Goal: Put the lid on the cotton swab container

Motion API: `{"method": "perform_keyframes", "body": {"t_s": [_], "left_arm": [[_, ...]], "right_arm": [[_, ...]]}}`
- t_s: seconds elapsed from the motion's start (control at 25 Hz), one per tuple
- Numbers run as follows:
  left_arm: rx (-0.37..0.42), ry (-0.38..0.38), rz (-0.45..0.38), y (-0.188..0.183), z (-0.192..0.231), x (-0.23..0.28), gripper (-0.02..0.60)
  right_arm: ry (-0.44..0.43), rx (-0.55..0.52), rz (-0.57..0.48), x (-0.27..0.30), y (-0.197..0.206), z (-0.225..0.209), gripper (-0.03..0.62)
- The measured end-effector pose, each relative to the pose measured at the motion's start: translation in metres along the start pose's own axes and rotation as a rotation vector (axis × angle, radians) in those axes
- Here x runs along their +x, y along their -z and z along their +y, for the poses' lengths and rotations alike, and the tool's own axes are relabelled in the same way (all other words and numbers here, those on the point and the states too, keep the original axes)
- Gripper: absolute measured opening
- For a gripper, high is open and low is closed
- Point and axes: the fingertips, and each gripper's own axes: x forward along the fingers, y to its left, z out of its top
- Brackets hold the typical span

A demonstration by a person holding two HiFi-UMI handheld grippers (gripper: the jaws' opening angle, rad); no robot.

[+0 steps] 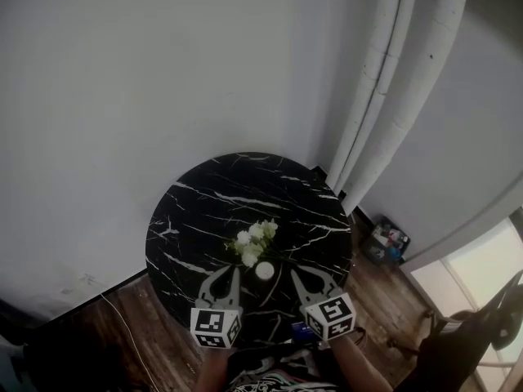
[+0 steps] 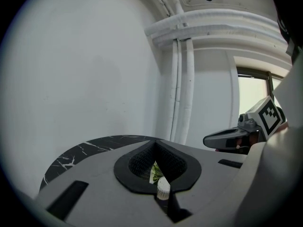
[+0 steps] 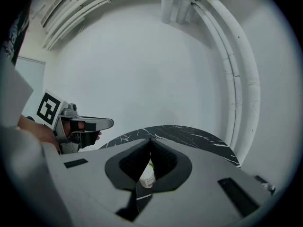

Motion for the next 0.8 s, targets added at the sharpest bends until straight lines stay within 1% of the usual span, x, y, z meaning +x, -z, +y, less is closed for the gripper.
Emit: {"method": "perform_keyframes", "body": {"t_s": [0.16,0.4,0.64,0.8], "left_arm": [[-0.051,-0.004,0.008,0.005,0.005,-0.001,0.014],[-0.050,0.010,0.011,0.004,0.003,0.001,0.014],[-0.046,0.013,0.021,0.004,0.002,0.004,0.014],[-0.061,0.018,0.020,0.003,0.006,0.009,0.014]], "right_arm": [[0.009,0.003,-0.002,-0.001,0.001,-0.002,0.018],[0.010,-0.003,-0.003,0.000,0.000,-0.004,0.018],[0.014,0.013,0.002,0.001,0.002,-0.008,0.018],[0.026,0.025,0.008,0.004,0.005,-0.019,0.017]]}}
